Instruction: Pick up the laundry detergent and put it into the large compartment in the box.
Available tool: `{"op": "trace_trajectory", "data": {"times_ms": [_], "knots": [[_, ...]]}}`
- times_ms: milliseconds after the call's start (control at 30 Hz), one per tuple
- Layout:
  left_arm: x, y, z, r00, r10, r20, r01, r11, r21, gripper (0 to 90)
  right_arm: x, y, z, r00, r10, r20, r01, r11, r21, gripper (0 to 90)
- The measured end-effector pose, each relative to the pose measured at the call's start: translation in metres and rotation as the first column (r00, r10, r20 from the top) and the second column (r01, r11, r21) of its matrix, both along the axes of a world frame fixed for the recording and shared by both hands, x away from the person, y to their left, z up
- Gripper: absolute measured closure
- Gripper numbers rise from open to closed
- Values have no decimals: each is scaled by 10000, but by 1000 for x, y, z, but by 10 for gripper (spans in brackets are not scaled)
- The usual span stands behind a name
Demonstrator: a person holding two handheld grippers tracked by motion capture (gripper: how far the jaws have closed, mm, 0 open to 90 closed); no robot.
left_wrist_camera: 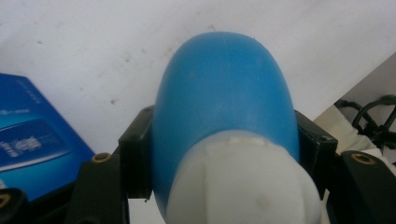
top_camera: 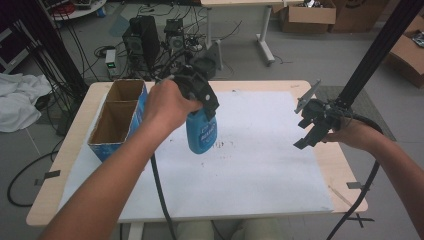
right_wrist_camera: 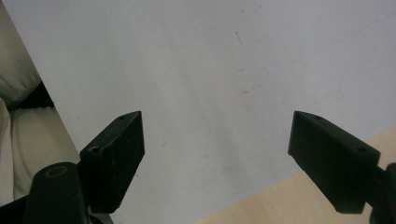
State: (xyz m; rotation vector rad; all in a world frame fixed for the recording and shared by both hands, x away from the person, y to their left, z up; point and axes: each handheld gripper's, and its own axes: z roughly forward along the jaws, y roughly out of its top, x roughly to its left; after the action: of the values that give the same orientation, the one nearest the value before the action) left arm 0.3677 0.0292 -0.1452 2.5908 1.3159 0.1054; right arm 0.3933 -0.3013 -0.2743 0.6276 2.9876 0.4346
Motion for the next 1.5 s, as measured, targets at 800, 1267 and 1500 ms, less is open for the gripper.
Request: {"op": "trace_trajectory", "data": {"times_ms": [800, 1267, 1500], "knots": [[13, 115, 107, 9255, 3737, 610, -3732, 9275, -205, 382, 4, 12, -2, 9996, 259, 85, -259, 9997, 8, 184], [11, 167, 112, 8487, 5196, 985, -5202, 8538, -221, 382, 6, 9, -1, 9998, 185, 90, -185, 9998, -1, 188], [11, 182, 99, 8192, 5594, 1265, -5639, 8259, -11, 382, 6, 7, 1, 9999, 71, 73, -71, 10000, 6, 188]]}}
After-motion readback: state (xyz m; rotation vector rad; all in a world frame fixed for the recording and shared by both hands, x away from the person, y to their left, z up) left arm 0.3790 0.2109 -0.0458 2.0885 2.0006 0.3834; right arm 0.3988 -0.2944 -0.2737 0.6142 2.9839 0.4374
